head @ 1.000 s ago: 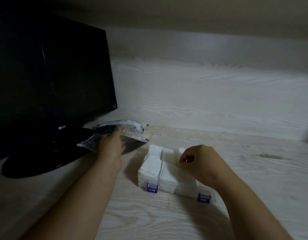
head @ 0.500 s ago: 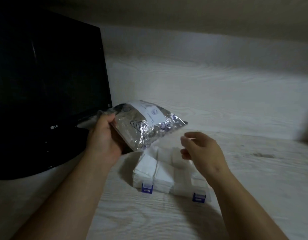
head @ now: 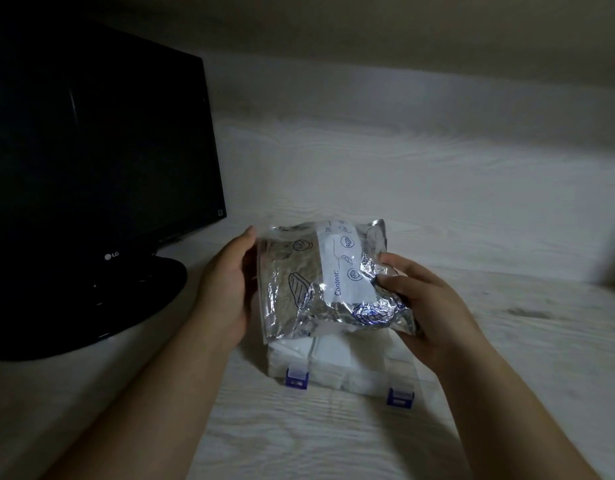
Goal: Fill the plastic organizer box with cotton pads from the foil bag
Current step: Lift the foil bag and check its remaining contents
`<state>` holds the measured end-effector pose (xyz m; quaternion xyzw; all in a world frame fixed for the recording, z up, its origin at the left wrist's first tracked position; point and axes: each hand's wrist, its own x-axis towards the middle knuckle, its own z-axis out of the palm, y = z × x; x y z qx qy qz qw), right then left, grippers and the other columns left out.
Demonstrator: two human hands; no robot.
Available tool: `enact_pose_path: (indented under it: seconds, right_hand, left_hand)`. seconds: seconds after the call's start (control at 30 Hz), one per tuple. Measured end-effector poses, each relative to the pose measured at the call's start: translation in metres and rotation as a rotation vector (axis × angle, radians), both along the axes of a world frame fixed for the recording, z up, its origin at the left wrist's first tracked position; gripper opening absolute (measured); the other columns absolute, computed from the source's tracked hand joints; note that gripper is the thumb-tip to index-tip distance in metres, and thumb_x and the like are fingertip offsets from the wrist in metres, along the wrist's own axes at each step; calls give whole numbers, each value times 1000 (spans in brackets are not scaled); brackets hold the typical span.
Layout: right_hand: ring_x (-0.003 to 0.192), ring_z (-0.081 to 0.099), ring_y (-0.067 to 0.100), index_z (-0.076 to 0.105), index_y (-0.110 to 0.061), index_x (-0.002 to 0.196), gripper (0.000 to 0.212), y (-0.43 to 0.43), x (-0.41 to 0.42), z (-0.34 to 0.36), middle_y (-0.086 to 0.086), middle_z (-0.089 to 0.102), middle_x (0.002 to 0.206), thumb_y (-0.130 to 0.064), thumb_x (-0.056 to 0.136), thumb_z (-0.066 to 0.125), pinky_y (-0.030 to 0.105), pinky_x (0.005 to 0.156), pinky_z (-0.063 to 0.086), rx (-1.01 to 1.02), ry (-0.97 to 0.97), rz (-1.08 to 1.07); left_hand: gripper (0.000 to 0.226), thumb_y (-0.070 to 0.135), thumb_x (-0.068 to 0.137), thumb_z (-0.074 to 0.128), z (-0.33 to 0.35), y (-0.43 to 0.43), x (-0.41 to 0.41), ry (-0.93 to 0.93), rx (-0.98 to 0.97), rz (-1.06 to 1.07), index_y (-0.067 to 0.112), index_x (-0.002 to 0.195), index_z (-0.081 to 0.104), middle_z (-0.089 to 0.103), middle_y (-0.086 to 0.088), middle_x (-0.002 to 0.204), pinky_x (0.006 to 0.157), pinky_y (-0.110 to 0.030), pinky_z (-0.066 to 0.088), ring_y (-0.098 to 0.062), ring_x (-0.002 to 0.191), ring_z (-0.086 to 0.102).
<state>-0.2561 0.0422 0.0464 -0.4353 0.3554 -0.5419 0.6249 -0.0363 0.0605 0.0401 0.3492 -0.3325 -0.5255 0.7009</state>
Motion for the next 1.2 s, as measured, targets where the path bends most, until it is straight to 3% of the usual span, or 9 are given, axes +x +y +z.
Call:
enact_pose_path:
  seconds: [0.17,0.37,0.47,0.53,0.63,0.73,0.93,1.03,1.2]
  right_hand:
    - [92,72,25,66,-15,118,36,4,8,1,12,73,108,5,89,58,26,62,55,-123,-23,16]
    - [124,56,28,42,-29,142,70,8,10,0,4,55,140,-34,78,71,45,97,44,-274,-138,418]
    - [123,53,34,30,-30,140,82,6,12,-2,12,42,150,-33,74,78,48,98,43,-308,-245,487]
    - [123,52,35,27,-24,145,87,9,13,-6,13,42,149,-29,75,77,51,103,39,-351,-242,498]
    - [123,55,35,22,-25,152,94,8,17,-3,9,53,141,-30,74,74,55,108,36,-395,-89,463]
    - [102,69,22,27,-18,152,118,0,28,15,1,72,114,-41,56,90,42,85,57,-252,12,329]
    - [110,60,27,41,-21,145,82,9,12,-10,13,57,137,-17,69,71,36,86,52,-372,-154,301]
    - [116,59,31,43,-20,144,68,8,15,-7,14,57,137,-10,78,50,42,92,49,-366,-124,291]
    - [122,56,37,45,-17,143,66,9,15,-6,15,60,133,-9,77,47,41,91,51,-361,-159,231]
  left_hand:
    - [58,52,88,57,-2,0,-13,139,37,29,11,128,58,65,-17,123,94,-51,50,-36,109,65]
    - [40,39,100,38,-2,-1,-13,280,-31,14,14,104,69,75,-7,93,62,-27,56,-22,79,73]
    - [44,37,99,39,-1,1,-11,318,-14,16,9,118,66,71,-12,111,78,-33,56,-26,96,71]
    - [48,40,98,38,-3,2,-12,316,23,2,7,119,65,71,-14,110,82,-36,53,-28,97,70]
    - [45,38,100,37,-2,2,-12,315,20,-2,7,96,69,75,-10,81,58,-26,54,-24,70,73]
    - [44,38,100,37,-3,1,-11,316,16,18,8,101,68,75,-9,83,65,-28,52,-23,71,73]
    - [41,38,97,44,-2,1,-12,332,20,17,7,103,69,75,-11,88,60,-26,54,-24,72,73]
    - [41,40,97,43,-3,1,-11,336,16,37,9,104,69,75,-10,88,70,-31,52,-25,76,73]
    - [53,49,94,44,-7,0,-8,329,37,4,8,119,67,71,-15,112,95,-43,49,-32,100,69]
